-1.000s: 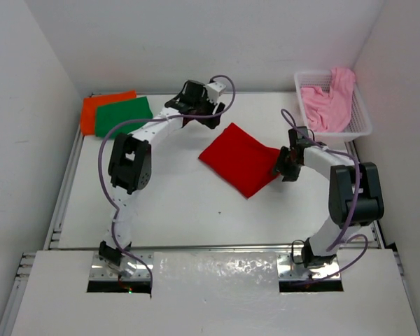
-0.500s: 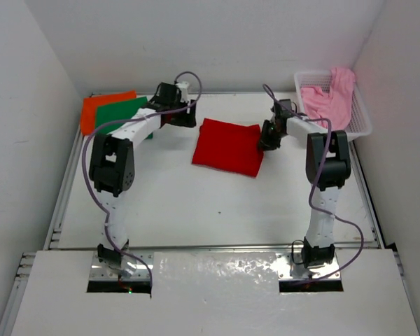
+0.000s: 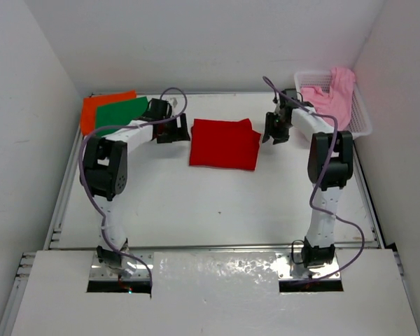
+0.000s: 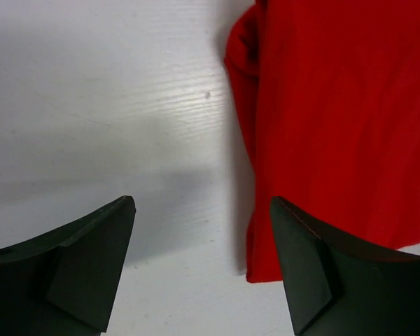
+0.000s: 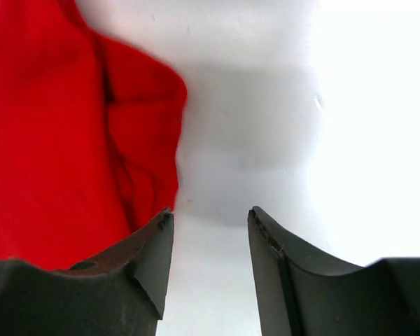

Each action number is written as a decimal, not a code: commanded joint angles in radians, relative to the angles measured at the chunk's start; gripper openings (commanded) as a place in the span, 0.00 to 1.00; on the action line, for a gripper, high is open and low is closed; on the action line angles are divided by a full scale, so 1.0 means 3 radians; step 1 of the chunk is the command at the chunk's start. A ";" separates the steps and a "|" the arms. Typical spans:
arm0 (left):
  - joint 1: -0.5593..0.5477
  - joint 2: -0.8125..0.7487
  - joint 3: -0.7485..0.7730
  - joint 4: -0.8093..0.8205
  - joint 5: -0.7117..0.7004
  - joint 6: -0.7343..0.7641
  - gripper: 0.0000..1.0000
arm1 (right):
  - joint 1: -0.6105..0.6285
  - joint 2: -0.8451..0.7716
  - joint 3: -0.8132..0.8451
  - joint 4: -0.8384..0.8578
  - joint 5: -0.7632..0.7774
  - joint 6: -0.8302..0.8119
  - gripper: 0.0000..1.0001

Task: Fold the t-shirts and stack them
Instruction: Put the neatly folded tshirt into the corner of the board with the left arm

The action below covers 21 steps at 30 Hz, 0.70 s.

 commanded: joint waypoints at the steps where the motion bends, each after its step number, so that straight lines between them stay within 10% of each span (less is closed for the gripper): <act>1: -0.0063 -0.0144 0.0061 0.0335 0.0164 -0.0130 0.77 | 0.0005 -0.0448 -0.0211 0.0110 -0.0113 0.0016 0.47; 11: -0.0186 0.0198 0.0122 0.0453 0.0194 -0.0273 0.85 | 0.0076 -0.0505 -0.0928 0.0867 -0.0697 0.0538 0.81; 21: -0.0273 0.0756 0.0158 0.0391 0.0455 -0.0467 0.85 | 0.0189 -0.0132 -0.0866 0.0959 -0.0697 0.0635 0.82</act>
